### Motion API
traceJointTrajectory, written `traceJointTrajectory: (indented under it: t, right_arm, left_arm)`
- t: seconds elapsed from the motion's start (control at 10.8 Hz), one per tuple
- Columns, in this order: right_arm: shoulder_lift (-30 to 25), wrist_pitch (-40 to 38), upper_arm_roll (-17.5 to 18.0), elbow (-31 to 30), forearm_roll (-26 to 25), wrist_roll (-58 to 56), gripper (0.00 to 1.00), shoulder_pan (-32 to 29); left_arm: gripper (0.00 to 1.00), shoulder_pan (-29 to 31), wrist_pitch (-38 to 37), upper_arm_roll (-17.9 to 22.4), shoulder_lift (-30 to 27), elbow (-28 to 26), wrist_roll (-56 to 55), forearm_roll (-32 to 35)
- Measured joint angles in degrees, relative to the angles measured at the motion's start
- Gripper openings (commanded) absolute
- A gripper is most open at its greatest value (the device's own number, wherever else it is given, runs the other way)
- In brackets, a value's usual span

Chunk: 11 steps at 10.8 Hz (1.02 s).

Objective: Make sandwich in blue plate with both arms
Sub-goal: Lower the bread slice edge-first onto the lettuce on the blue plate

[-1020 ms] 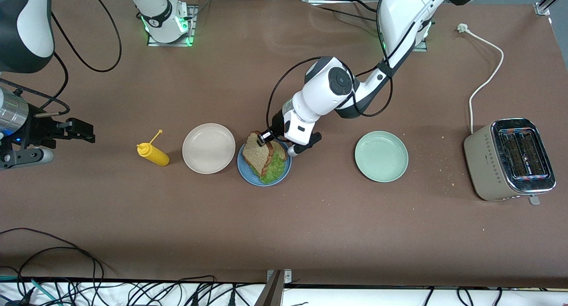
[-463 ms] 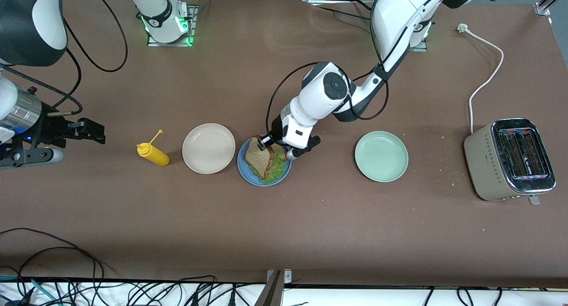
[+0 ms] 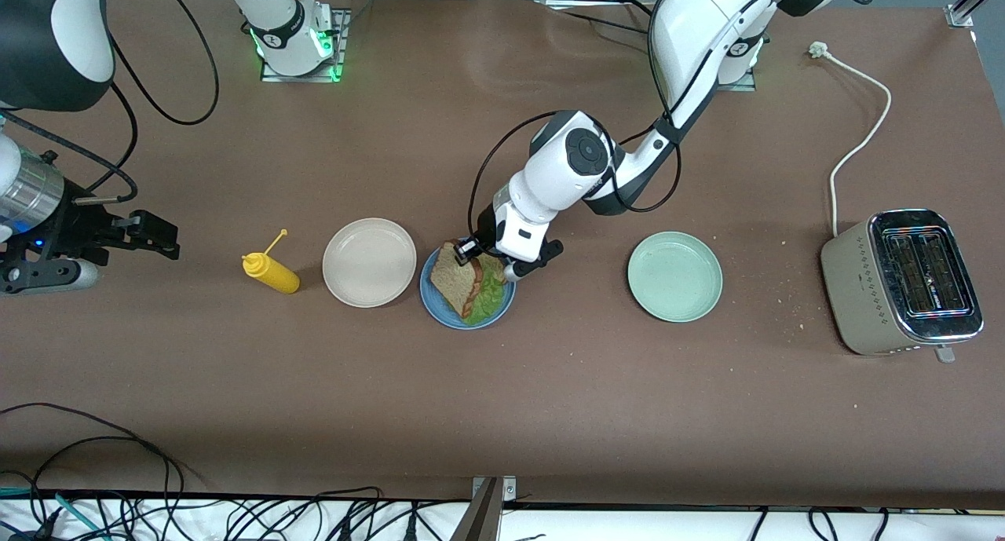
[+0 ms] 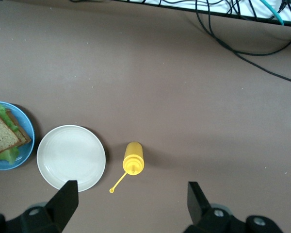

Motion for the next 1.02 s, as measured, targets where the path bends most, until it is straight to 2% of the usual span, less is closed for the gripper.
traceJointTrajectory:
  t: [0.46,0.74,1.02]
  right_arm:
    - [-9.71,1.80,-0.21,-12.27,-0.09,0.02,1.00,-0.07]
    - [-10.12,1.82,-0.40,-12.66,-0.09,0.10,1.00,-0.15]
    - [-10.18,-1.89,-3.31,-12.71,-0.21,0.13,1.00,-0.30]
  left_arm:
    - [0.00,-0.12,-0.02,0.00,1.31,-0.04,0.00,0.00]
    - [0.00,-0.15,-0.09,0.03,2.45,-0.17,0.00,0.00]
    - [0.00,-0.09,-0.20,0.18,3.09,-0.37,0.00,0.00]
